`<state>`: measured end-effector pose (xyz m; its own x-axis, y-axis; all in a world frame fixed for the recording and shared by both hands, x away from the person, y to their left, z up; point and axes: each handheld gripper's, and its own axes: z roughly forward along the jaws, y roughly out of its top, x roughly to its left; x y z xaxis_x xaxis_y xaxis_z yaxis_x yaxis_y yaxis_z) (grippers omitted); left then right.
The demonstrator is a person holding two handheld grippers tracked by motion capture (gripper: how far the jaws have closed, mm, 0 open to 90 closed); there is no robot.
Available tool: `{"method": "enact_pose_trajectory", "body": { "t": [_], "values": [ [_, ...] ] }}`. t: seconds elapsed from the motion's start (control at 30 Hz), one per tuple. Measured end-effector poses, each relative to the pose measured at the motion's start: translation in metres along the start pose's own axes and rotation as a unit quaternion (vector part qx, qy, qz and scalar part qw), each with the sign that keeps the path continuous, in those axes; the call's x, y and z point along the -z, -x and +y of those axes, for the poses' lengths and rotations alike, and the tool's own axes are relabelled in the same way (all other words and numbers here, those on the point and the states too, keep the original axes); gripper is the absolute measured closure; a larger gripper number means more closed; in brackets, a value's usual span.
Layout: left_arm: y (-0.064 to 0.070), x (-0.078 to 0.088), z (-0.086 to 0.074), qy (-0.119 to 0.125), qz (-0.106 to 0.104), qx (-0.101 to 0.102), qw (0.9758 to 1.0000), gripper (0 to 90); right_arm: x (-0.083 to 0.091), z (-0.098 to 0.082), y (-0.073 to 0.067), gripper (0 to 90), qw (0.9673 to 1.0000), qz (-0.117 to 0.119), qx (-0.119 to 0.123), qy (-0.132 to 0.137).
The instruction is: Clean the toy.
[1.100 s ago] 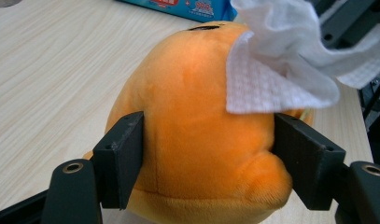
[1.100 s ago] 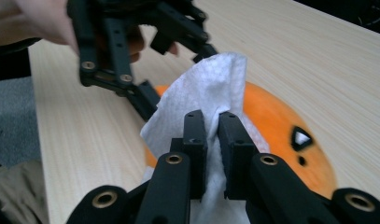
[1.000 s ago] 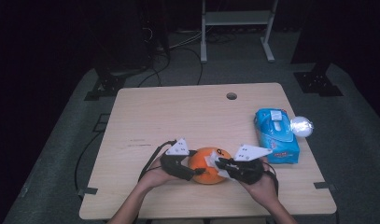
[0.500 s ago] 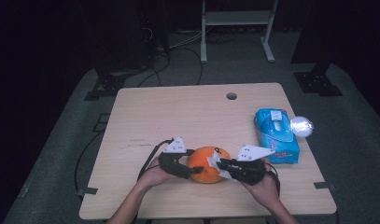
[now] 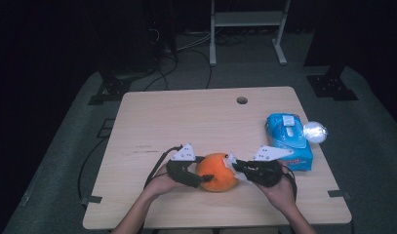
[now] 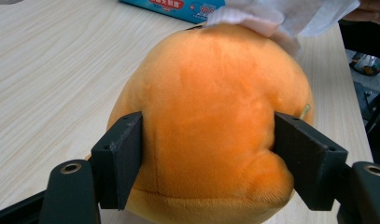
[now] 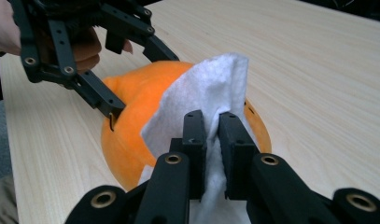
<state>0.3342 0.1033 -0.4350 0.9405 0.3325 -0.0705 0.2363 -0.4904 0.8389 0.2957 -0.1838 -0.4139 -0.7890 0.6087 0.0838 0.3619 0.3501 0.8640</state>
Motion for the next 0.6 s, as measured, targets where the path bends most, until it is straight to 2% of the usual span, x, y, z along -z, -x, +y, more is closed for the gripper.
{"method": "enact_pose_trajectory", "body": {
  "t": [0.1,0.17,0.23,0.37,0.43,0.6],
  "values": [
    [0.001,-0.001,0.001,0.006,-0.003,0.0,1.0,26.7,-0.001,-0.004,0.008,81.1,0.9998,-0.003,-0.014,-0.01],
    [0.003,-0.002,0.002,0.003,-0.003,-0.008,1.0,26.7,0.001,-0.005,0.012,81.2,0.9997,-0.011,-0.02,-0.012],
    [0.005,-0.002,0.003,0.0,-0.005,-0.017,0.9998,26.7,0.003,-0.003,0.01,81.1,0.9997,-0.013,-0.018,-0.005],
    [0.009,-0.005,0.004,-0.001,-0.009,-0.034,0.9994,26.6,0.0,0.006,0.0,80.9,0.9999,-0.001,-0.006,0.01],
    [0.009,-0.005,0.003,0.002,-0.009,-0.031,0.9995,25.8,-0.005,0.007,-0.003,81.0,1.0,-0.003,0.002,0.002],
    [0.009,-0.001,0.007,0.014,-0.009,-0.019,0.9997,18.0,-0.005,0.0,0.005,81.5,0.9998,-0.01,-0.014,-0.008]
  ]
}}
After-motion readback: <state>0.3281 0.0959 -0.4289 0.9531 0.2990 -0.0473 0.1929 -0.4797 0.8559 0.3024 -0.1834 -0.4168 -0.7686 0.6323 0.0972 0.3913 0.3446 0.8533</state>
